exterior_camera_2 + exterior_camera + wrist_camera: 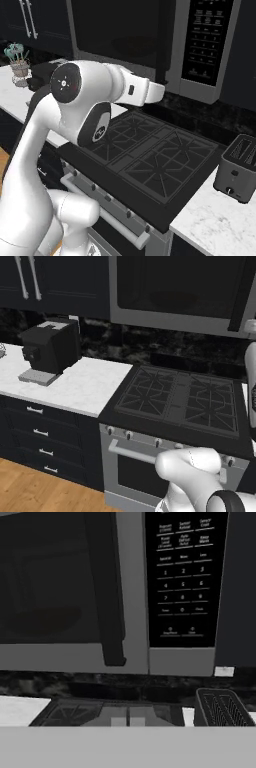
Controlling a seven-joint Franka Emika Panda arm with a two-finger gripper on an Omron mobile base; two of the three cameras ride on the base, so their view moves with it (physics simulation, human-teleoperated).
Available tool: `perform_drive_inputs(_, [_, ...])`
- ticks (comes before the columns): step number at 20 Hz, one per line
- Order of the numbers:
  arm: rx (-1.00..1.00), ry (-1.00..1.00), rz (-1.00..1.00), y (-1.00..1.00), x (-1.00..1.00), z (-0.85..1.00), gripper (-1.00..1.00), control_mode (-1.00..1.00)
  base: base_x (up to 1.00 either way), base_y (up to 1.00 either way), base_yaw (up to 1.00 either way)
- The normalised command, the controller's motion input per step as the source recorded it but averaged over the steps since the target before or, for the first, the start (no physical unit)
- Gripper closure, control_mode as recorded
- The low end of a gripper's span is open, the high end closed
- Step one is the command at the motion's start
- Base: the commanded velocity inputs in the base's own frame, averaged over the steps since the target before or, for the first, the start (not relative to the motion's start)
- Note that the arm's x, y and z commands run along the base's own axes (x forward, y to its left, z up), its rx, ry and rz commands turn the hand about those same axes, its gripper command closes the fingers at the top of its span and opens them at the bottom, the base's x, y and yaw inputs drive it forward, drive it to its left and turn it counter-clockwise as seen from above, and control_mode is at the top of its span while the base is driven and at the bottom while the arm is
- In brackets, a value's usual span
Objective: Pick the sweet potato from the sink and place it in the bowl. Then pick the bowl and place it in the microwave. Then close the microwave door and press the start button.
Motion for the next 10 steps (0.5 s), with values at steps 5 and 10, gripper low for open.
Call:
perform_drive_inputs(5, [0.00, -0.16, -0.03, -0.18, 0.04, 0.00, 1.00, -1.00, 0.00, 0.00, 0.00])
perform_drive_inputs(10, [0.00, -0.06, -0.01, -0.20, 0.26, 0.00, 1.00, -1.00, 0.00, 0.00, 0.00])
